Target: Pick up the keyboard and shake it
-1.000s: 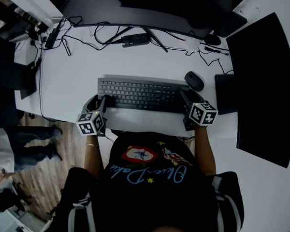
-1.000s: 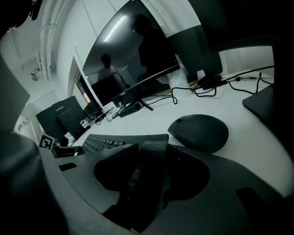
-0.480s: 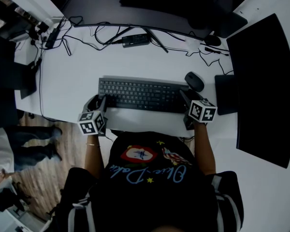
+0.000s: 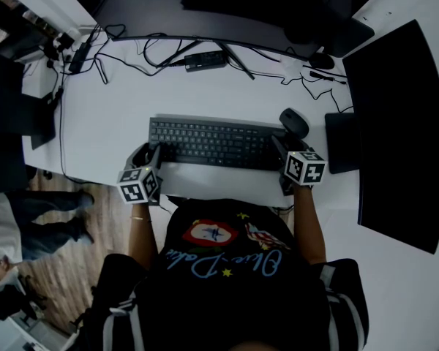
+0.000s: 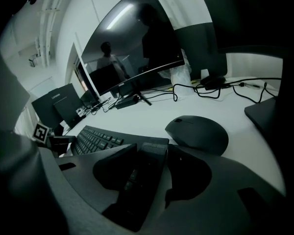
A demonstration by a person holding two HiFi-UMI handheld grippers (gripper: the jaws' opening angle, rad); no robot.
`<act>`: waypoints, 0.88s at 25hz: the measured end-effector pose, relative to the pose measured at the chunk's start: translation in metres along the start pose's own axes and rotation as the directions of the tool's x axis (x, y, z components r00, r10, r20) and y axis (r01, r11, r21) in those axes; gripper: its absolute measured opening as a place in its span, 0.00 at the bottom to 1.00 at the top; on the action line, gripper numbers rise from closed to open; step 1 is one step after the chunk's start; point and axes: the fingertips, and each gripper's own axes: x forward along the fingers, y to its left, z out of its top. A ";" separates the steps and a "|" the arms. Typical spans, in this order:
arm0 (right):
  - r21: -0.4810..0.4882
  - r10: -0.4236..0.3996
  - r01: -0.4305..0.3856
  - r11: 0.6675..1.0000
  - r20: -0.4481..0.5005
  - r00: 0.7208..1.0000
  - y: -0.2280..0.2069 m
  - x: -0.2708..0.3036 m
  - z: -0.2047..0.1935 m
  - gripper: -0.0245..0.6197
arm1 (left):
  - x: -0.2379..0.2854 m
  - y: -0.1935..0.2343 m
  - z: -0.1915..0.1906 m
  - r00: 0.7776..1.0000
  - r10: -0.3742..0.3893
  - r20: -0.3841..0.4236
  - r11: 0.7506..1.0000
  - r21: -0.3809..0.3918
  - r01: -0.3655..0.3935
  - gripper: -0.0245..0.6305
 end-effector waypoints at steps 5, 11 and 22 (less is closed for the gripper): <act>-0.049 -0.017 0.018 0.999 0.011 1.000 0.000 -0.004 0.003 0.31 | -0.004 -0.003 0.004 1.000 -0.007 0.015 1.000 -0.026 0.007 0.27; -0.081 -0.038 0.046 0.996 0.102 0.994 0.003 -0.018 0.019 0.27 | -0.018 -0.009 0.031 0.992 -0.002 0.130 1.000 0.005 0.002 0.18; -0.111 -0.004 0.051 0.992 0.388 0.922 0.039 -0.058 0.065 0.04 | -0.042 -0.081 0.095 0.935 -0.151 0.320 0.977 0.191 0.093 0.05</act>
